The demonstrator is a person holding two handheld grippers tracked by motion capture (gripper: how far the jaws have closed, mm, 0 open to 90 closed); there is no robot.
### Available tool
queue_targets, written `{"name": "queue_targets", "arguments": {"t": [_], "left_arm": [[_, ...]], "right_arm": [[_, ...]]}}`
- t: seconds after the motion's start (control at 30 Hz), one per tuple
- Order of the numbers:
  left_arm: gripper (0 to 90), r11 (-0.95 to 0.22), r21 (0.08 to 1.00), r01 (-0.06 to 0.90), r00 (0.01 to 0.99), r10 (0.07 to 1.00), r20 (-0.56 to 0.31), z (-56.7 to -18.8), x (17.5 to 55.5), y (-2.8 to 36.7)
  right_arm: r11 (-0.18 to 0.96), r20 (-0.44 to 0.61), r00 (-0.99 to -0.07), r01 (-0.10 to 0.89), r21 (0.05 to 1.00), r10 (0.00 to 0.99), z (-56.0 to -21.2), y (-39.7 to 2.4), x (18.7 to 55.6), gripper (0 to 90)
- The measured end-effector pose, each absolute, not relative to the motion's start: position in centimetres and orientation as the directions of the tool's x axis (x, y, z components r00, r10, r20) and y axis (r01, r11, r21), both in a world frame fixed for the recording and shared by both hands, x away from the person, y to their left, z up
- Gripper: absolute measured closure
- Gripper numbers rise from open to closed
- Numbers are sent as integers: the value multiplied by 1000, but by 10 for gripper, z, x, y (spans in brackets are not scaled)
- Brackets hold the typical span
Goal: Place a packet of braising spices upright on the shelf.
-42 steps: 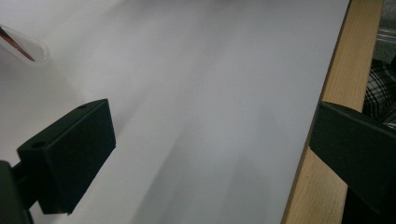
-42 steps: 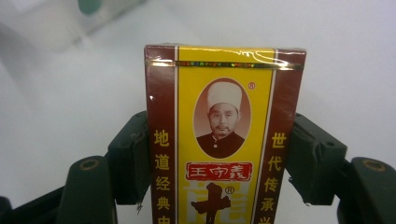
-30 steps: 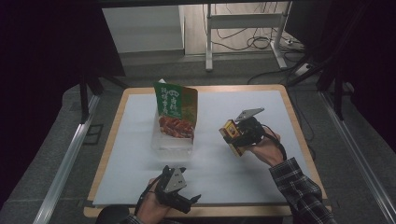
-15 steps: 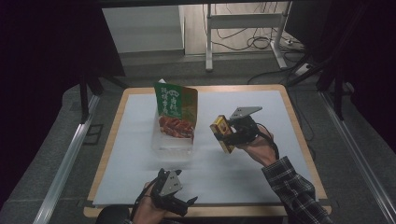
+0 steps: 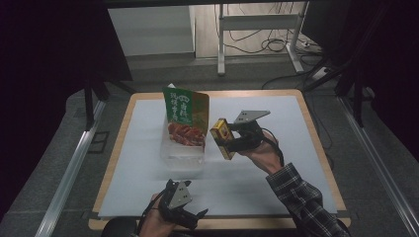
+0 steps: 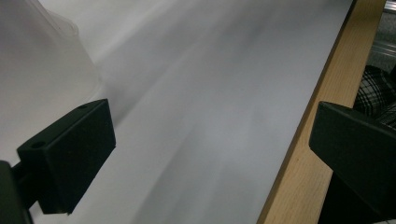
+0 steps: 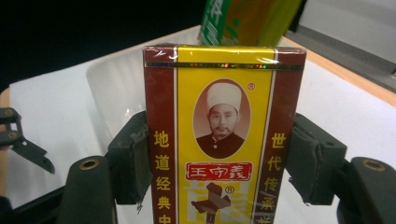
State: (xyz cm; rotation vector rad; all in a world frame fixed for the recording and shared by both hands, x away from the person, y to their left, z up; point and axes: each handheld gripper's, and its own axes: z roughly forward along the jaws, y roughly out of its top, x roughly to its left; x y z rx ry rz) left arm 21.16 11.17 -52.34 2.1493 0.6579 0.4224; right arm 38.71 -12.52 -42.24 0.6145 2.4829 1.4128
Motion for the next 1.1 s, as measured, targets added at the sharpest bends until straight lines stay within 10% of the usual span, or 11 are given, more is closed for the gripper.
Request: {"name": "queue_targets", "arguments": {"t": [1.1], "left_arm": [[5, -536, 790, 298, 815, 574, 82, -524, 211, 110]], "right_arm": [[387, 28, -931, 179, 904, 364, -422, -52, 390, 319]]}}
